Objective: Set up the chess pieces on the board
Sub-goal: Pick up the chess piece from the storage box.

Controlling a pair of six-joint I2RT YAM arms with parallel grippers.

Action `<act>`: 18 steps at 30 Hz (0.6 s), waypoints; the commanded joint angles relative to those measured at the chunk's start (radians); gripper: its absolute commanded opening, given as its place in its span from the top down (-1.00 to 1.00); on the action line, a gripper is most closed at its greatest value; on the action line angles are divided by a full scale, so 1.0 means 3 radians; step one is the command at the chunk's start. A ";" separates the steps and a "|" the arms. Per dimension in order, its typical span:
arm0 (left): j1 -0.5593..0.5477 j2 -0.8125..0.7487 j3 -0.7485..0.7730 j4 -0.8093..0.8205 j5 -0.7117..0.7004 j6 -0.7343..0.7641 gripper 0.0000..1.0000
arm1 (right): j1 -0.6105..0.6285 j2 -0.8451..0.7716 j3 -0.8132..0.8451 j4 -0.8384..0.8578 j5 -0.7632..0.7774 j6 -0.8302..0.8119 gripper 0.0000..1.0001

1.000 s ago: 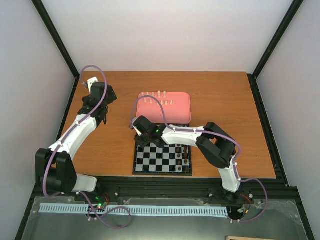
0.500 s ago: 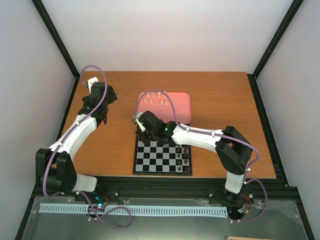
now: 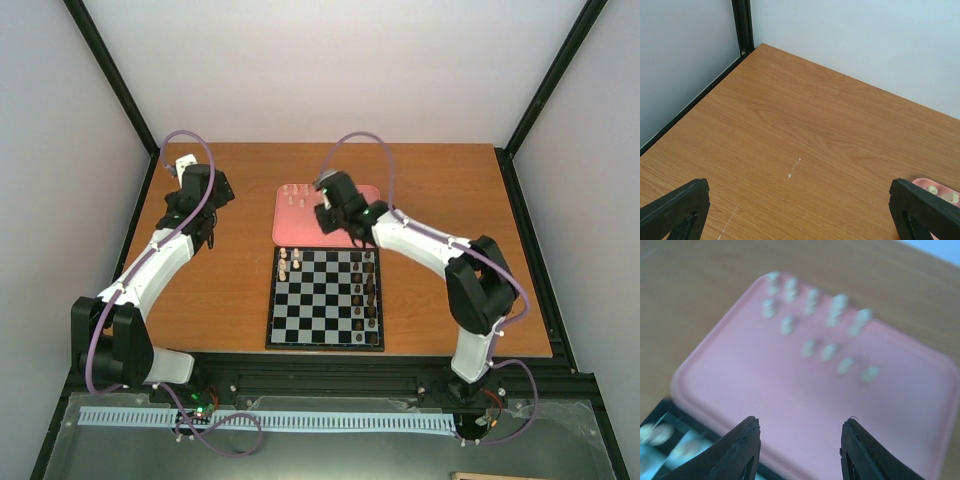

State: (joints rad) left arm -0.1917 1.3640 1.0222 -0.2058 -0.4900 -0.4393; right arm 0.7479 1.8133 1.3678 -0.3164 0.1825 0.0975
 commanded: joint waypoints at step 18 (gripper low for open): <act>-0.0031 0.0066 0.0184 0.0007 -0.0089 0.0049 -0.99 | -0.0832 0.1365 0.1128 -0.0235 -0.0401 -0.0006 0.28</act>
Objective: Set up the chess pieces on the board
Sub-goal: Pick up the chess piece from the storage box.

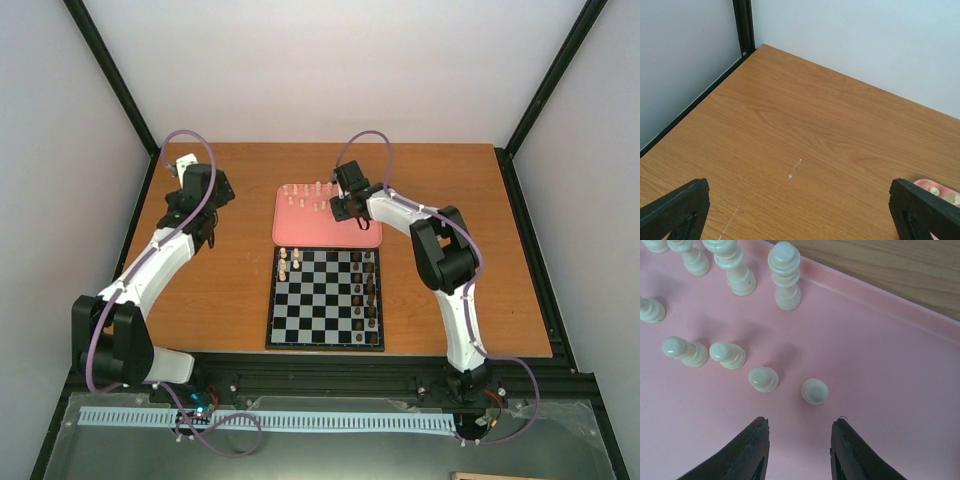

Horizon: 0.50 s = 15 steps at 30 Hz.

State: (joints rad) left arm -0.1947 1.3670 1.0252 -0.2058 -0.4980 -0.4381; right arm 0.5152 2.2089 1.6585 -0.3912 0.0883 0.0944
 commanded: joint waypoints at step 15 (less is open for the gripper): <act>-0.0021 0.0123 0.0208 0.0000 -0.0111 0.0068 -0.99 | -0.0121 0.0383 0.0567 -0.0209 -0.0124 -0.0021 0.35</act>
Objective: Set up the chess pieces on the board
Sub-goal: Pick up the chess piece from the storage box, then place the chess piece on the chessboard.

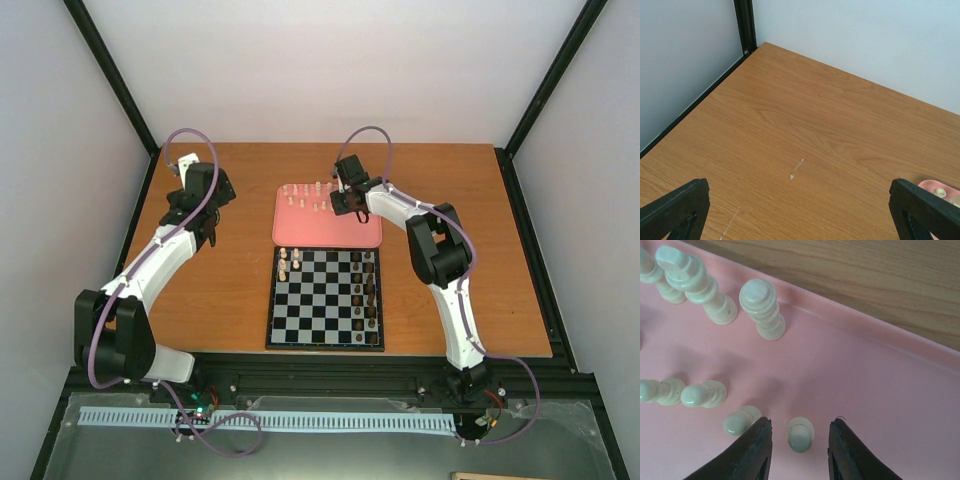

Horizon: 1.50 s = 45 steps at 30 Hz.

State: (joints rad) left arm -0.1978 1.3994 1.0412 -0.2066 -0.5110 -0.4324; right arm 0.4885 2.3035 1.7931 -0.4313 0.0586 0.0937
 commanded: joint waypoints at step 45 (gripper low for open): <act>-0.0016 -0.0088 0.0134 -0.0052 -0.0068 0.0050 -0.99 | 0.1347 -0.1957 -0.1612 0.0042 0.0359 0.0266 0.85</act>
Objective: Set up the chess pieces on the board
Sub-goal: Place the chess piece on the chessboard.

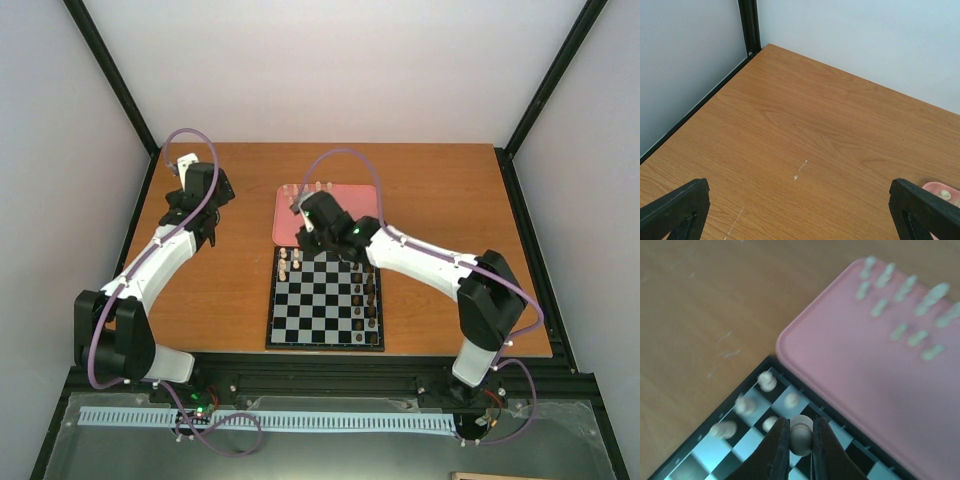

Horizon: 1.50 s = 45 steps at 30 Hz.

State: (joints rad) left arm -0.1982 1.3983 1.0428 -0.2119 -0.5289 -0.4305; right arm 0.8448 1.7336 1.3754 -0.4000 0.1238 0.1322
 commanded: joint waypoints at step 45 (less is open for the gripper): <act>-0.0015 -0.0062 0.0129 -0.0015 -0.0016 0.0036 -1.00 | 0.0482 0.0824 -0.0049 0.0052 -0.0124 0.0237 0.82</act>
State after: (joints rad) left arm -0.1982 1.3891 1.0428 -0.2180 -0.5282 -0.4305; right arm 0.9825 1.9629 1.3350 -0.3855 0.0662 0.1928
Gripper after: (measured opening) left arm 0.997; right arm 0.109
